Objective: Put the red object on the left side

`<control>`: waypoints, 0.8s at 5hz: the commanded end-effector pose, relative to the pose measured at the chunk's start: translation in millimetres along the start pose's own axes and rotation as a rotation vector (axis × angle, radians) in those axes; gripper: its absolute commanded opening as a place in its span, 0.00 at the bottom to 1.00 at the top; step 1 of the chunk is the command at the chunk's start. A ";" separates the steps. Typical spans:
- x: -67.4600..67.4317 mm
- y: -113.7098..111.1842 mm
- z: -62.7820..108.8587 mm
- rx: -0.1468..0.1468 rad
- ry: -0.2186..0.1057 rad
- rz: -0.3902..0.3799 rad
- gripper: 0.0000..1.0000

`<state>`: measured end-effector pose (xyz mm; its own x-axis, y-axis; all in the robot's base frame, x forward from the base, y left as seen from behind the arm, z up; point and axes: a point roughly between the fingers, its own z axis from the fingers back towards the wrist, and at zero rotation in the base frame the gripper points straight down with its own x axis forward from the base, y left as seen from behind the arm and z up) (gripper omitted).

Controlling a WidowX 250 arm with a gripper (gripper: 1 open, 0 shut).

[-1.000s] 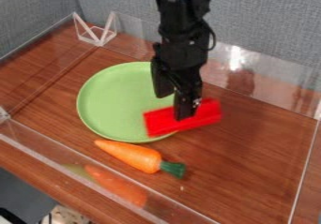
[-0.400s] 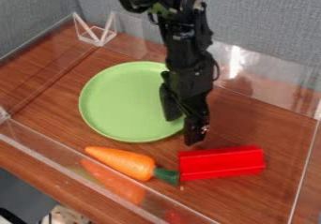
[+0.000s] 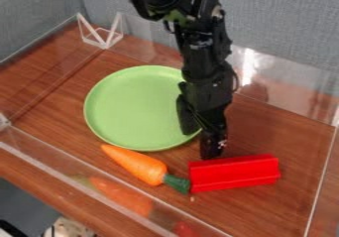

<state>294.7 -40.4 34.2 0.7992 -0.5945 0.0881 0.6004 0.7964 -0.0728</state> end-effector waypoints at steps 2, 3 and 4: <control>15.6 13.2 17.9 0.010 -0.043 -0.009 0.00; 16.5 14.7 21.7 0.018 -0.027 -0.028 0.00; 17.8 14.9 25.8 0.027 -0.008 -0.046 0.00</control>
<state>307.6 -34.7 47.0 0.7812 -0.6214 0.0598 0.6242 0.7779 -0.0724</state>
